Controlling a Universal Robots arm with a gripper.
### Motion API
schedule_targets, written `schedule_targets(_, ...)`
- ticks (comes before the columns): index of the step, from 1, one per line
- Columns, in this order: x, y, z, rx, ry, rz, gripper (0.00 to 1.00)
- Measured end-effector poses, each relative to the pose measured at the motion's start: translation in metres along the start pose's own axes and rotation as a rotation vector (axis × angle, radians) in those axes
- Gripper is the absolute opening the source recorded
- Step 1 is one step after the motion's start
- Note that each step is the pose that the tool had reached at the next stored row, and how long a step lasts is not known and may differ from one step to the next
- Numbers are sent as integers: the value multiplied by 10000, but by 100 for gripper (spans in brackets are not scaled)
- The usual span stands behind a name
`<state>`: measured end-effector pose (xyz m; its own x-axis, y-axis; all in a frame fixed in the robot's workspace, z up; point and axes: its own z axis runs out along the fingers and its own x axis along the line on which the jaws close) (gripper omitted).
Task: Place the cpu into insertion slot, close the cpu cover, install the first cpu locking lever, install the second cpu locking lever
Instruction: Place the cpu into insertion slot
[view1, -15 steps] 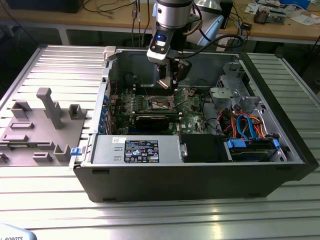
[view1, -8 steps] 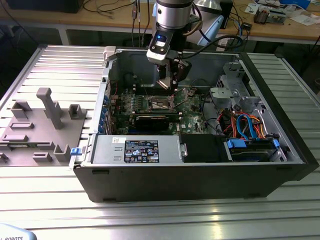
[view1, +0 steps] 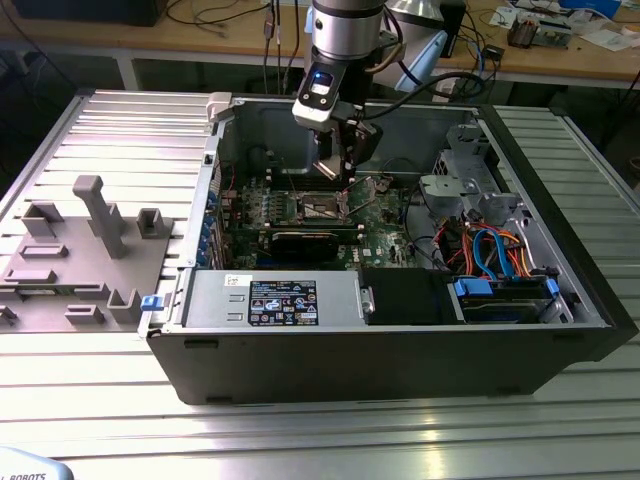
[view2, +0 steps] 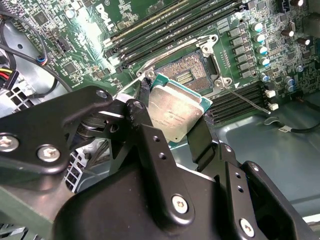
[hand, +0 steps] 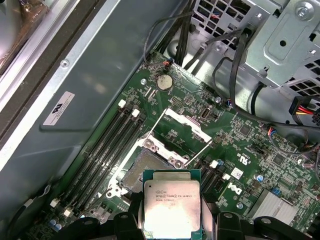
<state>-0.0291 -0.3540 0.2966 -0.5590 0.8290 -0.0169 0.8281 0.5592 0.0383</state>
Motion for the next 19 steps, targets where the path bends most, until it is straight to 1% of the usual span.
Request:
schedule_targets(1, 0, -1, 11, 1, -3, 63, 54)
schedule_targets(6, 0, -1, 13, 2, -3, 84, 54)
schedule_targets(7, 1, -1, 34, 5, -10, 257, 54)
schedule_targets(8, 2, -4, 81, 9, -17, 261, 54)
schedule_targets(14, 2, -5, 96, 9, -17, 261, 54)
schedule_targets(16, 3, -6, 119, 9, -17, 262, 54)
schedule_targets(19, 3, -6, 123, 9, -17, 261, 54)
